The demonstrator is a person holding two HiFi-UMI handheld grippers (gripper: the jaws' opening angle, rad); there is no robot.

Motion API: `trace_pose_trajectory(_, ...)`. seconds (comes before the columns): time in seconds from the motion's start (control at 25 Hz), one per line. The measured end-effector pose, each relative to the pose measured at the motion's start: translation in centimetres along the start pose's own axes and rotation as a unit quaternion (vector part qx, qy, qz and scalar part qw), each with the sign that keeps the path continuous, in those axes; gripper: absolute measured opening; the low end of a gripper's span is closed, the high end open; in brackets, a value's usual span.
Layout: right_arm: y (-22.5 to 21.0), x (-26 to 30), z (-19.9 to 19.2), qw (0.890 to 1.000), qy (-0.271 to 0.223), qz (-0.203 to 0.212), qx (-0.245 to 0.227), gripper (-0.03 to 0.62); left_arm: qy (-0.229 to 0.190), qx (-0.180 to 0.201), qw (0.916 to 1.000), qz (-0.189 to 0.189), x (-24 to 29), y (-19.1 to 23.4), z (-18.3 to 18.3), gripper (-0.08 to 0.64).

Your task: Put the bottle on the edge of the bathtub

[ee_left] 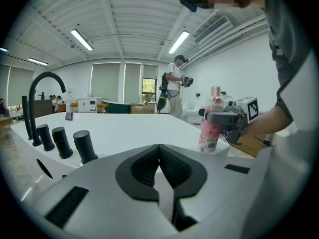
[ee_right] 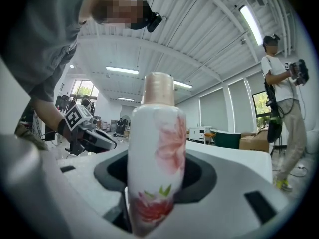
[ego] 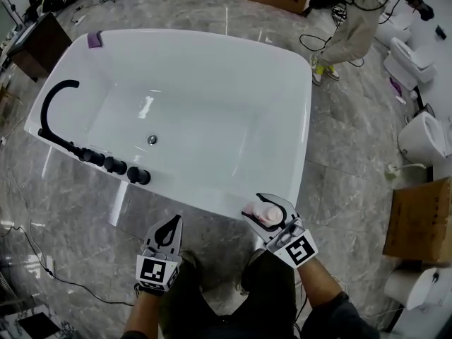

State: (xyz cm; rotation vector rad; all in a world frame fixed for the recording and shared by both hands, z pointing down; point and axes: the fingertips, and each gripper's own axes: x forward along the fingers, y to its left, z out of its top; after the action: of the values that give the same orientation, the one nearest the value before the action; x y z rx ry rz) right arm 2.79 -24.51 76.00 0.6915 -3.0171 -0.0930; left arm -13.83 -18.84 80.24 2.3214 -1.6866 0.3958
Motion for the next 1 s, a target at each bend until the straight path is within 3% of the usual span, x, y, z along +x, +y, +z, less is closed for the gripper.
trace_pose_trajectory(0.24, 0.0, 0.0, 0.0, 1.000, 0.009, 0.006, 0.011, 0.233, 0.001, 0.001, 1.0000, -0.001, 0.1, 0.1, 0.6, 0.000)
trace_pose_trajectory(0.48, 0.1, 0.1, -0.4, 0.999, 0.021, 0.024, 0.015, 0.332, 0.006, -0.003, 1.0000, -0.002, 0.2, -0.1, 0.5, 0.001)
trace_pose_trajectory(0.76, 0.2, -1.1, 0.1, 0.999, 0.030, 0.008, 0.012, 0.334, 0.010, -0.004, 0.9999, -0.010, 0.1, -0.7, 1.4, 0.000)
trace_pose_trajectory(1.0, -0.6, -3.3, 2.1, 0.998, 0.044, -0.024, 0.025, 0.334, 0.007, -0.004, 0.9999, -0.015, -0.5, -1.1, 4.5, 0.000)
